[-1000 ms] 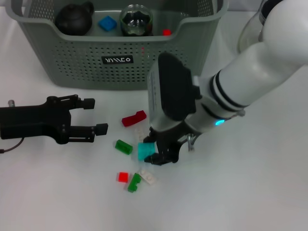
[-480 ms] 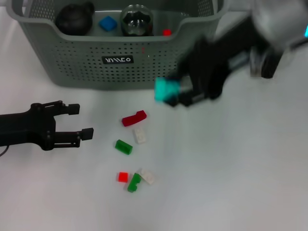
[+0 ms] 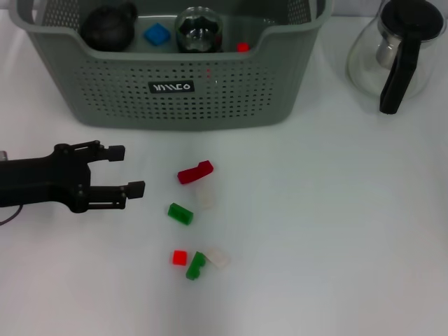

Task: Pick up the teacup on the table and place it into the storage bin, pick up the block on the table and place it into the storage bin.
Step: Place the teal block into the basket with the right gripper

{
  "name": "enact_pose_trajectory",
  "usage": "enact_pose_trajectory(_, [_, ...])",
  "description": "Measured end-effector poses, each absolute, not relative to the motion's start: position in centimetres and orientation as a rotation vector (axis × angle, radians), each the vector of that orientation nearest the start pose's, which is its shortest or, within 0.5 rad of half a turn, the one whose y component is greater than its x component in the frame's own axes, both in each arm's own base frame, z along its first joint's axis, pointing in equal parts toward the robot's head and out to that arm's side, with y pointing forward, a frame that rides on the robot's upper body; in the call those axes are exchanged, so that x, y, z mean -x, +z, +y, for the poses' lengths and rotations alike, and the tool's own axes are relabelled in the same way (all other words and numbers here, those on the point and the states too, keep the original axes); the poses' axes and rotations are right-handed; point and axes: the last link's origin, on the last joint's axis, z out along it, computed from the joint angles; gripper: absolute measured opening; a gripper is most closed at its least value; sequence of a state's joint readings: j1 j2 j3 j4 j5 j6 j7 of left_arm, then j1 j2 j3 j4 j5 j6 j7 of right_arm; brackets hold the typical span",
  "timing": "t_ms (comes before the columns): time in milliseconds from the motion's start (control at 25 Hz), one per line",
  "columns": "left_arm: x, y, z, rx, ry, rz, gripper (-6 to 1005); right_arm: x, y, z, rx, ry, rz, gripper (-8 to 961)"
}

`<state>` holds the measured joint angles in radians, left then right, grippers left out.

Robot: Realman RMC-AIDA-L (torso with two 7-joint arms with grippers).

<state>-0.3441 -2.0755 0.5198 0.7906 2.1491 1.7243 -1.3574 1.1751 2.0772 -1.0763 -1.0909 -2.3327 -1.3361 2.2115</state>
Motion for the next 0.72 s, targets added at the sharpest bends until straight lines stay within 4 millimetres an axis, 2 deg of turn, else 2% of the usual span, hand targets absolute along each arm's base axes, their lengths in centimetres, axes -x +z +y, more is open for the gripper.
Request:
enact_pose_trajectory(120, [32.0, 3.3, 26.8, 2.671, -0.608, -0.746, 869, 1.6, -0.9, 46.9, 2.702, 0.162, 0.236, 434])
enact_pose_trajectory(240, [31.8, 3.3, 27.1, 2.671, -0.612, -0.738, 869, -0.1, -2.8, 48.5, 2.645, 0.116, 0.252, 433])
enact_pose_trajectory(440, [31.6, 3.3, 27.3, 2.675, -0.614, -0.73, 869, -2.0, -4.7, 48.4, 2.624, 0.03, 0.237, 433])
enact_pose_trajectory(680, [31.6, 3.3, 27.4, 2.672, -0.614, -0.73, 869, -3.5, -4.9, 48.2, 2.611, -0.048, 0.243, 434])
enact_pose_trajectory(720, [31.6, 3.3, 27.3, 2.671, -0.615, -0.732, 869, -3.6, -4.7, 48.1, 2.607, -0.047, 0.238, 508])
